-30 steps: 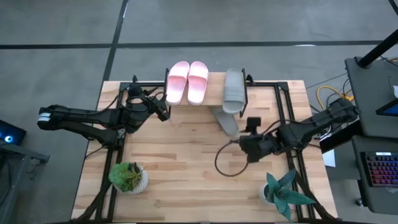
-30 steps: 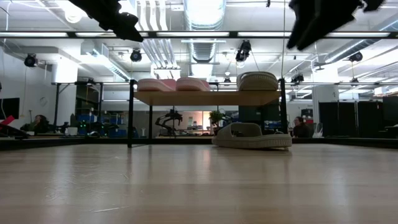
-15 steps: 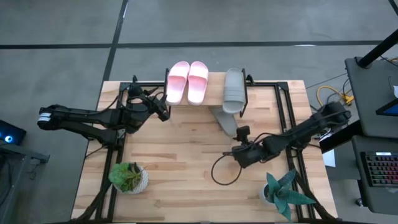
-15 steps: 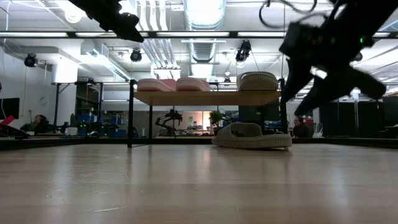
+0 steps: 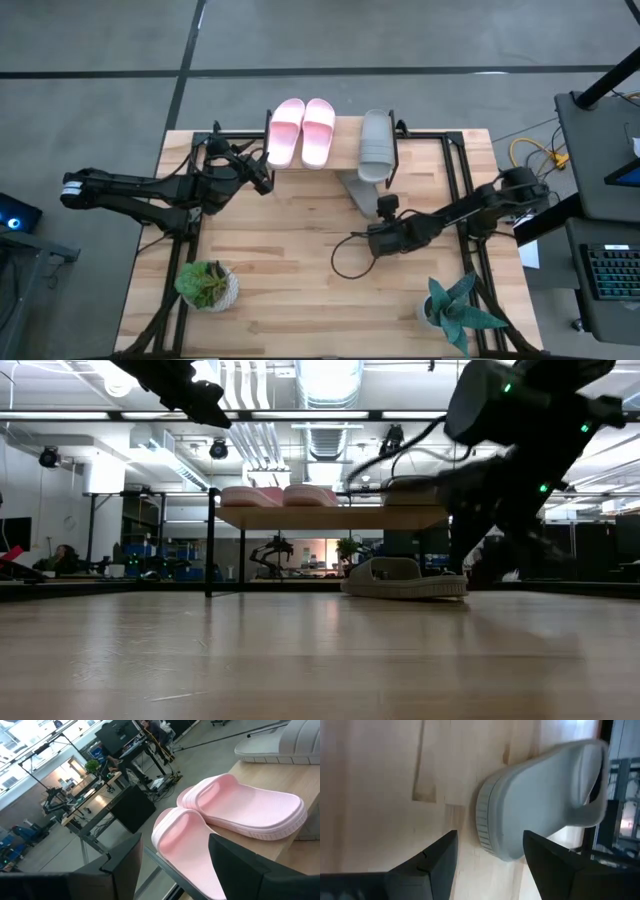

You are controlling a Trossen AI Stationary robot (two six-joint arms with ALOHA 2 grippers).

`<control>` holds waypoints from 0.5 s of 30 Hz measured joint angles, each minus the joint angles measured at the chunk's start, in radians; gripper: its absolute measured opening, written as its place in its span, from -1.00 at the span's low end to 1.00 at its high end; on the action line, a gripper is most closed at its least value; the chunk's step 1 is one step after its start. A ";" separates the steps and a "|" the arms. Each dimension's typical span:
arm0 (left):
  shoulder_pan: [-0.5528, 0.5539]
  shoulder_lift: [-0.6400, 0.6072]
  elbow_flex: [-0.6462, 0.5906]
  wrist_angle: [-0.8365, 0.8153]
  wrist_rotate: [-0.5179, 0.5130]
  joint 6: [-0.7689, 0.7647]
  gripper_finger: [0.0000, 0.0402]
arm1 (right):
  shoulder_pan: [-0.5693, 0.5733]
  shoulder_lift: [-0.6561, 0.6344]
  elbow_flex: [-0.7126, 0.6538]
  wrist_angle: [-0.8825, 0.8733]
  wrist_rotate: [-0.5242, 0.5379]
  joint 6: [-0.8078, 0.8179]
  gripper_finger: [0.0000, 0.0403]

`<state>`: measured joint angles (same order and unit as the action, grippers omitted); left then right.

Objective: Pick and place slides into the shelf
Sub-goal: Put the gray slides on the shelf

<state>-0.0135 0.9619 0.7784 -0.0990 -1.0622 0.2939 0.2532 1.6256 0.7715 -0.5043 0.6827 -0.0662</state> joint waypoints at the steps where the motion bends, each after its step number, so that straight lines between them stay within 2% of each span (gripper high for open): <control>1: 0.000 0.000 0.000 0.000 0.000 0.000 0.06 | -0.009 0.013 0.000 0.003 0.000 0.001 0.07; 11: -0.001 0.000 0.000 0.000 0.000 0.000 0.06 | -0.082 0.090 0.003 0.096 0.008 -0.053 0.07; 15: -0.001 0.000 0.000 0.000 0.000 0.000 0.06 | -0.104 0.086 0.003 0.101 0.003 -0.019 0.06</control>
<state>-0.0143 0.9619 0.7784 -0.0994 -1.0622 0.2943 0.1492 1.7111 0.7747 -0.4031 0.6858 -0.0857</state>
